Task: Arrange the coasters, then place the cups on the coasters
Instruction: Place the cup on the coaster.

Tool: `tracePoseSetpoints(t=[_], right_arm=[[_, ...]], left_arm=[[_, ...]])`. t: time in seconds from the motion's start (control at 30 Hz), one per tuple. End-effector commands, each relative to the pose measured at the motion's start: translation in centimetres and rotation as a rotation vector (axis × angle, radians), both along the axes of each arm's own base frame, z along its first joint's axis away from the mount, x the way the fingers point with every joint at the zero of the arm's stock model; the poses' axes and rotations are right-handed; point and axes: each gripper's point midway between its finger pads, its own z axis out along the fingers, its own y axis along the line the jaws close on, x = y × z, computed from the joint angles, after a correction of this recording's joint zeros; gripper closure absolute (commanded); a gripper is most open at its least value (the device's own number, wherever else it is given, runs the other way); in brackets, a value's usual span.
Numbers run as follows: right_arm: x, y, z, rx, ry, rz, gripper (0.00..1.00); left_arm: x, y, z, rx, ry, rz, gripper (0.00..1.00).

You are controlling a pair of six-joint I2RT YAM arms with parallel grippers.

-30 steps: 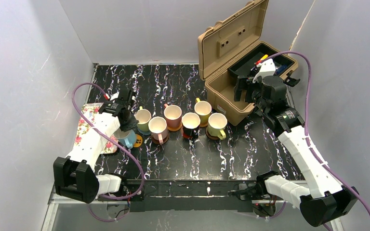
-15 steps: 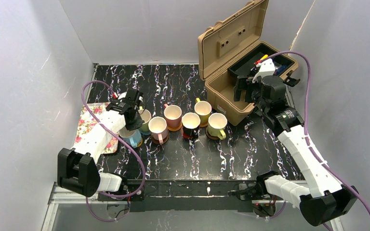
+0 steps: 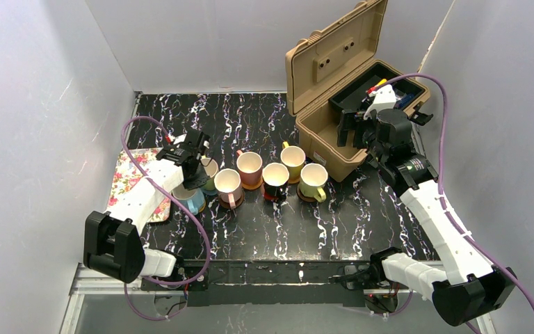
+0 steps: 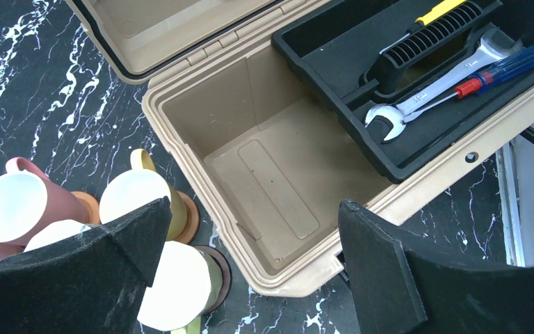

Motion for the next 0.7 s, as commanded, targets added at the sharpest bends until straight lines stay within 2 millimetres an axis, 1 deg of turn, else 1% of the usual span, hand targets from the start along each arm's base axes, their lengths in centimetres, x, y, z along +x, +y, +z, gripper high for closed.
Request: tracePoseSetpoints(t=[0.0,0.3,0.53,0.67], right_arm=[[0.5,-0.3,2.2,0.010,-0.066,-0.016,0.01],[0.5,-0.3,2.2,0.011,-0.066,-0.015,0.01],[0.5,-0.2,2.2,0.014,-0.066,-0.013,0.01],[0.5,-0.2,2.1,0.013,-0.065,-0.013,0.01]], left_arm=[[0.0,0.7,0.3,0.054,-0.019,-0.009,1.00],[-0.3,0.9,-0.3,0.091,-0.006,-0.029,1.00],[-0.4,0.6,-0.9,0.080,0.001,-0.042,1.00],[-0.4,0.4,-0.8,0.070,-0.002,-0.042,1.00]])
